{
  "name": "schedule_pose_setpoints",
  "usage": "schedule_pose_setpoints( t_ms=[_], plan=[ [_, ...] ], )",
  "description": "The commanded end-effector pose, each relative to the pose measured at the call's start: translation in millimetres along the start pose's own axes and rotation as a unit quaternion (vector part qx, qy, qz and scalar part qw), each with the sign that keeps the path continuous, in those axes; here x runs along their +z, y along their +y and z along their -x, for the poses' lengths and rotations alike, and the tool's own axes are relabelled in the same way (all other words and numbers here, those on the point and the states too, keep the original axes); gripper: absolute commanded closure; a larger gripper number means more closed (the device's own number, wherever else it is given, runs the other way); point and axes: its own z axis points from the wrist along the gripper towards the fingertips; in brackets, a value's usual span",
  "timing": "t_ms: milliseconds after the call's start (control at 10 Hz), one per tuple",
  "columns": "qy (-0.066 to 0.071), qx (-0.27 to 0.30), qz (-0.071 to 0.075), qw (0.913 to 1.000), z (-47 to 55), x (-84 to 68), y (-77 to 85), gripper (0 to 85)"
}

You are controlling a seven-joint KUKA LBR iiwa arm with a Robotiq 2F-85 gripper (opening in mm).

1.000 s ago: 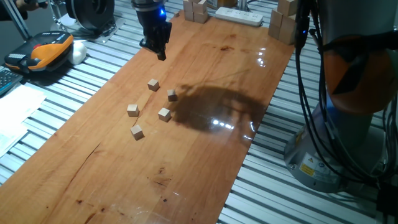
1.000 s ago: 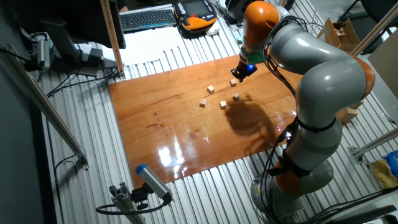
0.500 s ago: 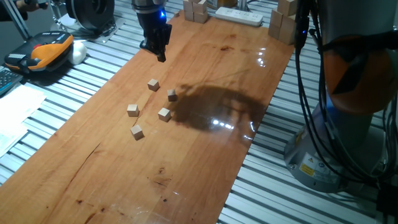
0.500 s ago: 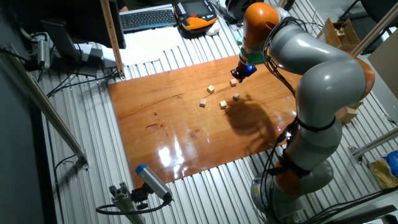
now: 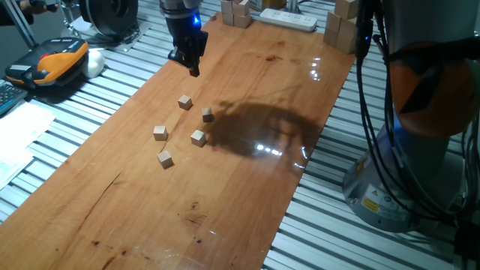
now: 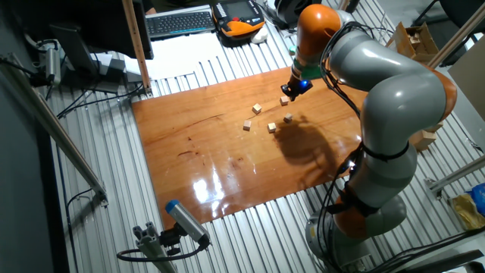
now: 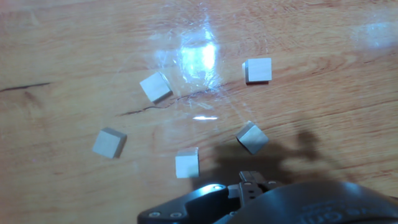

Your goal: Stack the blocks in a vertical line of five

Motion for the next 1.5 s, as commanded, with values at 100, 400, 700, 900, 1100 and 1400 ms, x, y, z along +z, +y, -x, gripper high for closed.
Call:
schedule_pose_setpoints(
  t_ms=[100,400,700,900,1100,1400],
  plan=[
    [-0.002,0.003,0.002,1.0,0.6,2.2,0.3,85.0],
    [0.001,0.0,0.007,1.0,1.0,1.9,0.8,85.0],
    [-0.003,0.009,0.008,0.9999,1.3,1.4,1.5,85.0],
    [-0.003,0.011,0.007,0.9999,1.0,1.6,2.1,85.0],
    [-0.007,0.01,0.004,0.9999,0.9,1.6,2.1,85.0],
    [-0.007,0.012,0.004,0.9999,1.1,1.7,2.4,85.0]
  ],
)
